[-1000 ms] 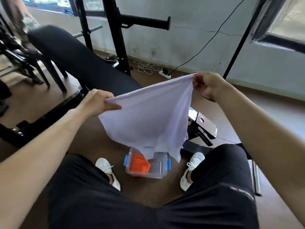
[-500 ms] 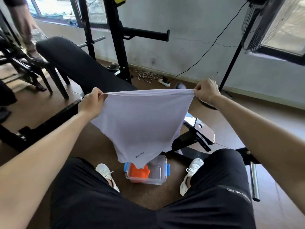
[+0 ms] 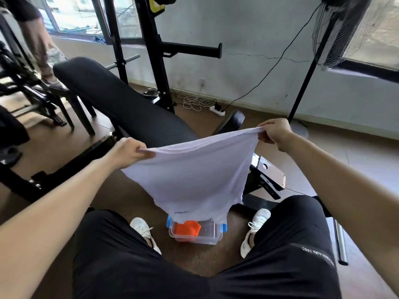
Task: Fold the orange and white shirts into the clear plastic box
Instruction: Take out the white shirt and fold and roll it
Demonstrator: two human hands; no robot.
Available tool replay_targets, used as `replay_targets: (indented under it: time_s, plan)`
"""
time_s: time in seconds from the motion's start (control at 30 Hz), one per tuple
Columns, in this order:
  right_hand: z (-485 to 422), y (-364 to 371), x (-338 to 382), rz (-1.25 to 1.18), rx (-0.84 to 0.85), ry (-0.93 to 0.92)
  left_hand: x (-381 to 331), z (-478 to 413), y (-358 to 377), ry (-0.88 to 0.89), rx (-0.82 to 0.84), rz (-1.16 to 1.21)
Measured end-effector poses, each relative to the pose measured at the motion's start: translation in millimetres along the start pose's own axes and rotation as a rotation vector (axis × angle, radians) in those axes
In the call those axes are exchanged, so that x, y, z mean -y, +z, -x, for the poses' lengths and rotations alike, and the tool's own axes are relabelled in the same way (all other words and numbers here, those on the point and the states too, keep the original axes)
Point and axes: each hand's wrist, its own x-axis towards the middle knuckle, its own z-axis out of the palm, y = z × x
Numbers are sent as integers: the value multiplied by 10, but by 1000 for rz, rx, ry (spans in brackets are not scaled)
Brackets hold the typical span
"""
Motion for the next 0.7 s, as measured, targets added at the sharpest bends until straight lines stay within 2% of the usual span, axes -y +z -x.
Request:
replay_targets:
  time_s: [0.13,0.23,0.33,0.47,0.57,0.7]
  plan:
    - [-1,-43,-101,-189,66,76,151,164,210,-40,66,42]
    - [36,-86,-203,-267,154,4,262,290,389,-136,52,196]
    - [38,-91,-336,-53,124,-226,255,423,546,-219,21,316]
    - [66,-63,-409,111,28,-403,334,542,774,-319,56,437]
    - [40,-52,-428,139,-67,-460,324,601,886,-436,99,647]
    - [-6,-66,-413,131,-86,-442,273,630,966,-415,31,864]
